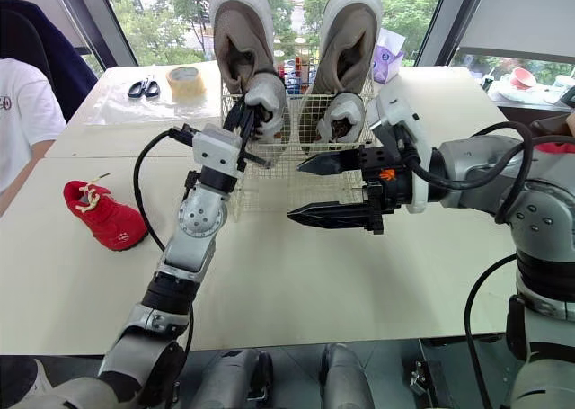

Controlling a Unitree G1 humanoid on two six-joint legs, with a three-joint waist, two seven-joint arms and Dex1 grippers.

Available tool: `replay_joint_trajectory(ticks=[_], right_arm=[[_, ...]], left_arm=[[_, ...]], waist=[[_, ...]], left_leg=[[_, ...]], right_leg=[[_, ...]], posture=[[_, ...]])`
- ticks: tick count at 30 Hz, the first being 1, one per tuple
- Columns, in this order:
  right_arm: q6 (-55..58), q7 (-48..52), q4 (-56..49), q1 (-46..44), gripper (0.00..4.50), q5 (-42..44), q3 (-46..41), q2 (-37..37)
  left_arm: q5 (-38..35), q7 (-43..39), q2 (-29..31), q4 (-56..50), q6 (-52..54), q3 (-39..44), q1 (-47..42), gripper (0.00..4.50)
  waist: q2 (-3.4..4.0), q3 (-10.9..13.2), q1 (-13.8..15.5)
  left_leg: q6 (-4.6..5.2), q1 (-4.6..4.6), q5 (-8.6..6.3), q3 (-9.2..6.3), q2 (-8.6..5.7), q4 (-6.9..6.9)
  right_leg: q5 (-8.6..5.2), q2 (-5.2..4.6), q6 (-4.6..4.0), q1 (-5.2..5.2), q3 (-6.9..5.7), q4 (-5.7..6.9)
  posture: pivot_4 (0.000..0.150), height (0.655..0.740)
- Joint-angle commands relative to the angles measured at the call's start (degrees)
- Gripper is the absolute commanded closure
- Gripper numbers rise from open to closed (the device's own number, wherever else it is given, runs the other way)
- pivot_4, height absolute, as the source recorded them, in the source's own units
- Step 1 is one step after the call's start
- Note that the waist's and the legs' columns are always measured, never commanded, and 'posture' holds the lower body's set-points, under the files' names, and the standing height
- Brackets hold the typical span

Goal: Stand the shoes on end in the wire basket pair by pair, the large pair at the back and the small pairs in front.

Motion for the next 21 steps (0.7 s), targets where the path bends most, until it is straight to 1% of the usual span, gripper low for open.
replay_joint_trajectory(ticks=[1, 4, 6, 7, 9, 16, 19, 21], right_arm=[[-1.3, 0.2, -0.6, 0.0, 0.0, 0.5, -1.7, -0.3], [-2.0, 0.8, 0.0, 0.4, 0.0, -0.2, -1.4, -0.3], [-2.6, 1.3, 0.6, 0.5, 0.0, -0.9, -1.0, -0.2], [-3.0, 1.6, 0.8, 0.6, 0.0, -1.3, -0.7, -0.2], [-3.3, 2.2, 1.1, 0.8, 0.0, -1.9, -0.3, -0.3], [-4.5, 4.5, 2.4, 0.9, 0.0, -4.3, 0.9, -0.8], [-4.6, 5.1, 2.6, 1.2, 0.0, -5.1, 1.1, -0.8], [-3.8, 4.5, 3.6, 1.4, 0.0, -4.5, 0.0, -0.4]], left_arm=[[-6.0, -4.0, -0.2, -9.6, 7.2, 0.0, 1.4, 4.46], [-6.5, -5.0, 0.5, -14.4, 11.5, -0.1, 3.0, 4.46], [-8.7, -5.9, 0.7, -17.3, 16.0, 0.4, 3.5, 3.79], [-9.2, -6.3, 1.1, -18.7, 17.7, 0.7, 3.6, 3.59], [-10.2, -6.9, 2.0, -21.2, 21.1, 1.4, 3.5, 2.65], [-17.6, -11.9, 9.5, -34.0, 35.5, 5.2, 6.4, 2.65], [-20.5, -13.0, 12.6, -37.4, 40.7, 7.4, 6.1, 2.65], [-26.9, -15.6, 16.8, -40.3, 47.3, 11.4, 5.2, 2.65]], waist=[[0.0, 0.0, 0.0], [0.0, 0.0, -0.1], [0.0, 0.0, -0.1], [0.0, 0.0, -0.1], [0.0, 0.0, 0.0], [0.04, 0.0, -0.1], [0.04, 0.0, 0.0], [0.04, 0.0, -0.1]], left_leg=[[0.0, -0.01, 0.0, 0.0, 0.0, 0.0], [0.0, -0.03, 0.0, 0.0, 0.0, 0.0], [0.0, -0.04, 0.01, 0.0, 0.0, 0.0], [0.0, -0.04, 0.01, 0.0, 0.0, 0.0], [0.01, -0.05, 0.01, -0.01, -0.01, 0.03], [0.01, -0.04, 0.01, -0.05, 0.03, 0.04], [-0.01, -0.04, 0.03, -0.08, 0.04, 0.05], [-0.02, -0.04, 0.03, -0.09, 0.03, 0.06]], right_leg=[[0.0, 0.0, 0.0, 0.0, -0.01, -0.01], [0.0, 0.09, 0.0, -0.01, -0.01, -0.01], [0.0, 0.12, 0.0, -0.01, -0.02, -0.01], [0.0, 0.13, 0.0, -0.01, -0.02, -0.02], [0.0, 0.14, 0.0, -0.01, -0.02, -0.01], [0.0, 0.23, 0.0, -0.01, -0.03, 0.03], [0.0, 0.25, 0.0, 0.01, -0.03, 0.04], [-0.01, 0.26, -0.01, 0.03, -0.03, 0.03]], posture=[[0.15, 0.74], [0.15, 0.74], [0.15, 0.74], [0.15, 0.74], [0.15, 0.74], [0.15, 0.74], [0.15, 0.74], [0.15, 0.74]])
